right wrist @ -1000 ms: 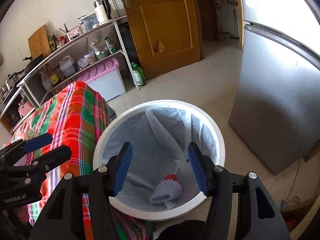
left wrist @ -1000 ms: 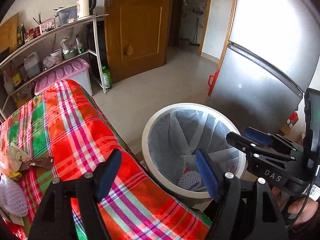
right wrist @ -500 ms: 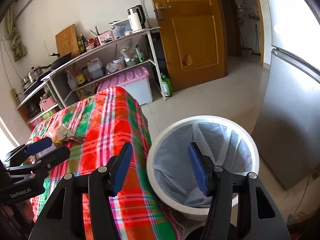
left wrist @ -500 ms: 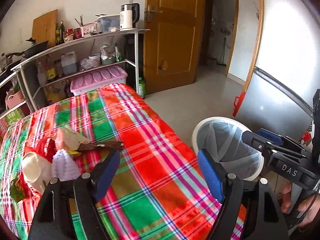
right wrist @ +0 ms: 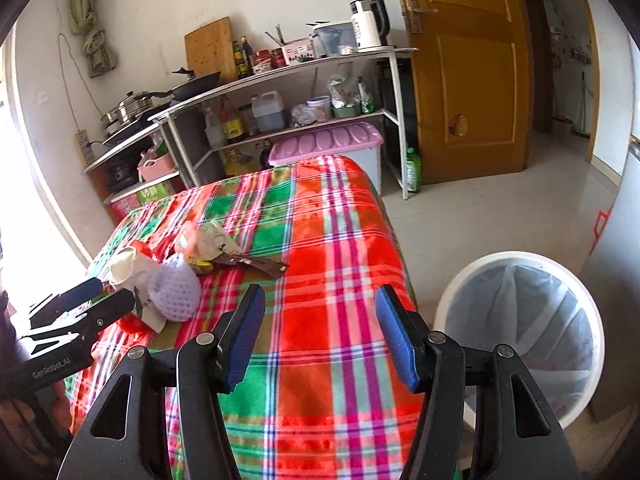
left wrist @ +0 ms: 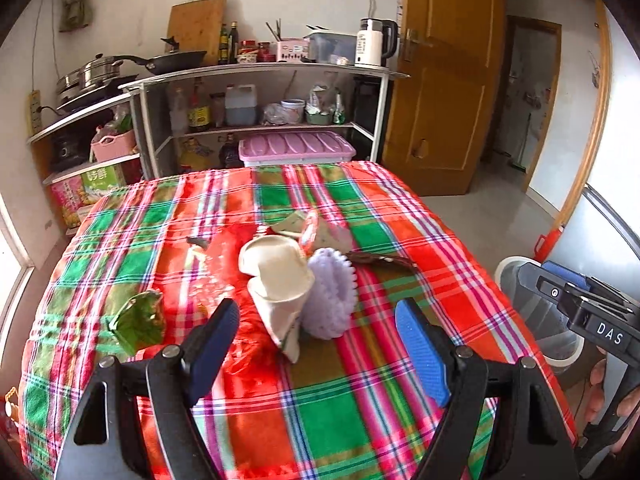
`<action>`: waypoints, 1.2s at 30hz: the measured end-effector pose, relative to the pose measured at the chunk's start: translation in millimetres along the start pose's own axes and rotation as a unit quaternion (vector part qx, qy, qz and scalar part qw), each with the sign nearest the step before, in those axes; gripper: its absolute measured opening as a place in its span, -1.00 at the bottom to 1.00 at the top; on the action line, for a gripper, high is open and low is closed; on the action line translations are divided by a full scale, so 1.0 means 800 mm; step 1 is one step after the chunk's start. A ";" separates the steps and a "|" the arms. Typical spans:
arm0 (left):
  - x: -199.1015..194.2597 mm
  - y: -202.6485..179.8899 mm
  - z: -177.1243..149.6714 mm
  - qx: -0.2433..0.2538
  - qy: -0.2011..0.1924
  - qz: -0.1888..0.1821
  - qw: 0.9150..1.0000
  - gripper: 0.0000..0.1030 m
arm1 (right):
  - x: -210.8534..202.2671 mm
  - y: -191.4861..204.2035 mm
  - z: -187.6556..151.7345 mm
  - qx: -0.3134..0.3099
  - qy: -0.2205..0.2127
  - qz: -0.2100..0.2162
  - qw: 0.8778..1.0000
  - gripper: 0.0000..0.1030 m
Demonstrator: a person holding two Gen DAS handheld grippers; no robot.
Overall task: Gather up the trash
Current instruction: 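Open both grippers over the bin and return to the table, then grasp a white foam net with the right gripper while the left gripper grasps the green snack bag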
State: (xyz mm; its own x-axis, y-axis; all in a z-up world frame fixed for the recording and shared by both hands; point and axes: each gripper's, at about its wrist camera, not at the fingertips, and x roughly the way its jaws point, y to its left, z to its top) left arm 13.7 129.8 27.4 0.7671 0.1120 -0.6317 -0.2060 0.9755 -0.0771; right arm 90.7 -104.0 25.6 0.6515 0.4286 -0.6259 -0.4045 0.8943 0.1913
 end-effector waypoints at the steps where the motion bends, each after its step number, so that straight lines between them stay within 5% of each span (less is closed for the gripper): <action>1: 0.000 0.010 -0.002 -0.005 0.000 0.006 1.000 0.59 | 0.005 0.009 0.001 -0.007 0.003 0.006 1.000 0.13; 11: -0.005 0.109 -0.022 -0.068 0.005 0.060 0.996 0.67 | 0.058 0.094 0.011 -0.062 0.042 0.084 0.994 0.13; 18: 0.001 0.154 -0.028 -0.081 0.013 0.066 0.994 0.72 | 0.101 0.136 0.009 -0.078 0.073 0.118 0.987 0.13; 36: 0.055 0.183 -0.027 -0.077 0.068 0.068 0.992 0.74 | 0.154 0.161 0.007 -0.091 0.113 0.098 0.985 0.14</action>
State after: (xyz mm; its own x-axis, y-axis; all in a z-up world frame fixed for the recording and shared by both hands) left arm 4.1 273.1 -28.0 0.6389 0.2038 -0.7418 -0.4009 0.9112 -0.0949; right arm 122.6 65.2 -22.8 0.3978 0.5324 -0.7472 -0.6297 0.7507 0.1996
